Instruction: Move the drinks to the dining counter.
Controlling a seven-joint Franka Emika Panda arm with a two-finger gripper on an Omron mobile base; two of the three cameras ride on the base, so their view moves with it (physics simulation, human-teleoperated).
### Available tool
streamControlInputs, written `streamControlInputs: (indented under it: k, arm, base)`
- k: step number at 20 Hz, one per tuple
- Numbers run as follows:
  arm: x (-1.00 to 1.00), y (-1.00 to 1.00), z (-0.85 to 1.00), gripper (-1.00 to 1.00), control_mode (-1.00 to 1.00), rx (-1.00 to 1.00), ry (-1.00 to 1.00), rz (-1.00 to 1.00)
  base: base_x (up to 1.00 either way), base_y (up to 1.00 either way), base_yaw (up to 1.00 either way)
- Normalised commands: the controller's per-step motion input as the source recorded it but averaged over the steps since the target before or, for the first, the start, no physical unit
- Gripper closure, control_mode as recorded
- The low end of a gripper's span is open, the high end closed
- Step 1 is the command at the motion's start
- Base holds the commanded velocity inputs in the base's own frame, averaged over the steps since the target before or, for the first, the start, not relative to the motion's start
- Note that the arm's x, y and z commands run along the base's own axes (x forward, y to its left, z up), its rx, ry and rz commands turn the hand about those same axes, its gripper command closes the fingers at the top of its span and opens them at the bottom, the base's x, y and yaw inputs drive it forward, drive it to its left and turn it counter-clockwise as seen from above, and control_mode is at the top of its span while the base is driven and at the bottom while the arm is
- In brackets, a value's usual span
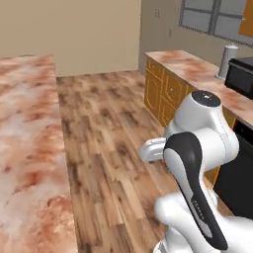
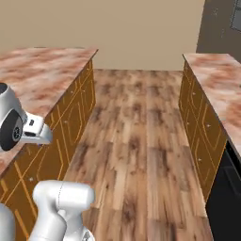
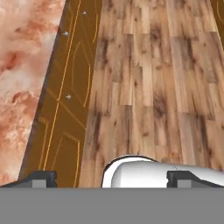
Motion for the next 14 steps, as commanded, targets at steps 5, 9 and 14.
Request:
streamControlInputs:
  k: [5, 9, 14]
  arm:
    - [0.00, 0.00, 0.00, -1.00, 1.00, 0.00, 0.00, 0.00]
    - [0.00, 0.00, 0.00, -1.00, 1.00, 0.00, 0.00, 0.00]
    - [0.00, 0.00, 0.00, -1.00, 1.00, 0.00, 0.00, 0.00]
  base:
    - [-0.08, 0.00, -0.99]
    - [-0.19, -0.14, -0.91]
    - [-0.07, -0.19, -0.92]
